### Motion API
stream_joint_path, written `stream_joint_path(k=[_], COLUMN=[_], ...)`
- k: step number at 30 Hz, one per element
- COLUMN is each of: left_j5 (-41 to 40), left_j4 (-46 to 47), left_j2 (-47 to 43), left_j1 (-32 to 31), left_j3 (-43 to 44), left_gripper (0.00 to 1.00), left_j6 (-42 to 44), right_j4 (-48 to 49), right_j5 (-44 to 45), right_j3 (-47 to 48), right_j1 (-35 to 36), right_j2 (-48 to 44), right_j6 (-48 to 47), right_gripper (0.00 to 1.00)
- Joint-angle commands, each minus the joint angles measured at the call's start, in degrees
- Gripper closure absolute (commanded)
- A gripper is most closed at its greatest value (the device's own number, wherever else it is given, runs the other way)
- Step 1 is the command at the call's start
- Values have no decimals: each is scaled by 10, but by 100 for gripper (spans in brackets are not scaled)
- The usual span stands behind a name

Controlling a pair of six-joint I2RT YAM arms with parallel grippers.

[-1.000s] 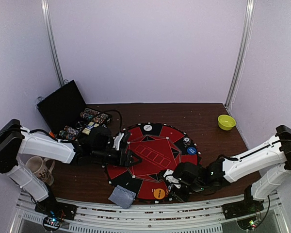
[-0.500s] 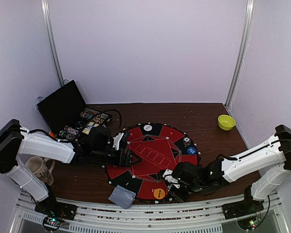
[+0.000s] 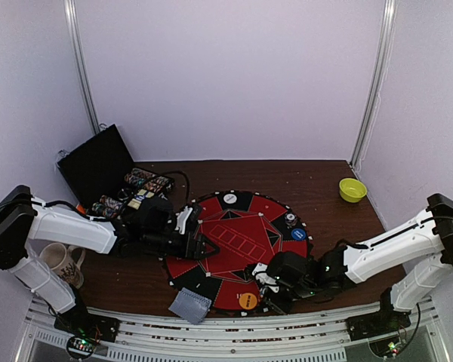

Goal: Distribute texas hold em gaming equipment
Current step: Place the poker chips pile in the big blind area.

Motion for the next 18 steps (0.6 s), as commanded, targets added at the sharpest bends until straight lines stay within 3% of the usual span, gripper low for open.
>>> stream_joint_path(k=[1,12,18], left_j5=[-6,-17,-17], left_j4=[6,-12,-17], left_j2=[-15,-33,-33], left_j1=[5,10,10], left_j3=[5,5,7], left_gripper=[30,30,29], left_j6=[12,21,23], right_j4=[-18,-24,-31], right_j5=[22,30,22], right_j3=[16,23,32], right_j1=[3,2,2], right_j2=[10,22,22], right_j6=[4,7,1], right_gripper=[56,50,31])
